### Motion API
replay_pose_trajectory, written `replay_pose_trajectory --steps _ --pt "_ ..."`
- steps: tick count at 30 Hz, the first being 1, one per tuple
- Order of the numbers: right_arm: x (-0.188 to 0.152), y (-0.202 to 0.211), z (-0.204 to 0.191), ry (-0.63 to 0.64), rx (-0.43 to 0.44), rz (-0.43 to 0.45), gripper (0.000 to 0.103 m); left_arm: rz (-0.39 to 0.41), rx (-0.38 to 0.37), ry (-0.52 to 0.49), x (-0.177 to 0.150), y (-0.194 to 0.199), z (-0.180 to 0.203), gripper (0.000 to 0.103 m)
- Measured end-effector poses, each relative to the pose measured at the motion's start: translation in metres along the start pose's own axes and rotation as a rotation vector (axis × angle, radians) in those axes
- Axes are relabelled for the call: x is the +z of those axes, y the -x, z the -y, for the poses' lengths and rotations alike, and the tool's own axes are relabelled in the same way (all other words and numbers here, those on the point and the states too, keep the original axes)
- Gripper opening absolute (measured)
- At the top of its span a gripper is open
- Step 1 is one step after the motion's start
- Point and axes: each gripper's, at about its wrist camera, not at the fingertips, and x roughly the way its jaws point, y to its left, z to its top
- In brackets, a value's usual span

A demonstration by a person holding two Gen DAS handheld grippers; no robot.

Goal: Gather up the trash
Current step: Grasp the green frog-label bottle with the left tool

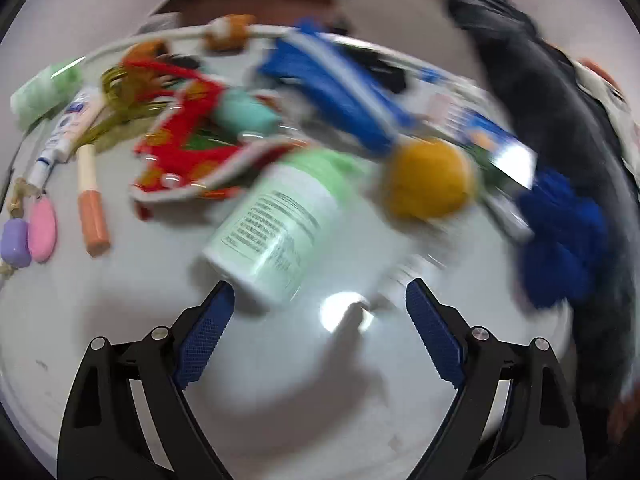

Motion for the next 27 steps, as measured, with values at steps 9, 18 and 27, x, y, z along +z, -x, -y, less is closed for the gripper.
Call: replay_pose_trajectory --steps 9,18,27 --pt "-0.005 -0.002 -0.007 0.058 -0.052 0.009 0.098 0.012 0.186 -0.114 0.022 -0.023 0.008 0.086" --pt "-0.005 -0.007 0.002 0.064 -0.084 -0.001 0.098 0.07 0.188 -0.147 0.013 -0.014 0.014 0.046" --pt "-0.007 -0.04 0.031 0.12 -0.259 -0.035 0.098 0.191 0.09 -0.114 -0.032 0.056 0.02 0.046"
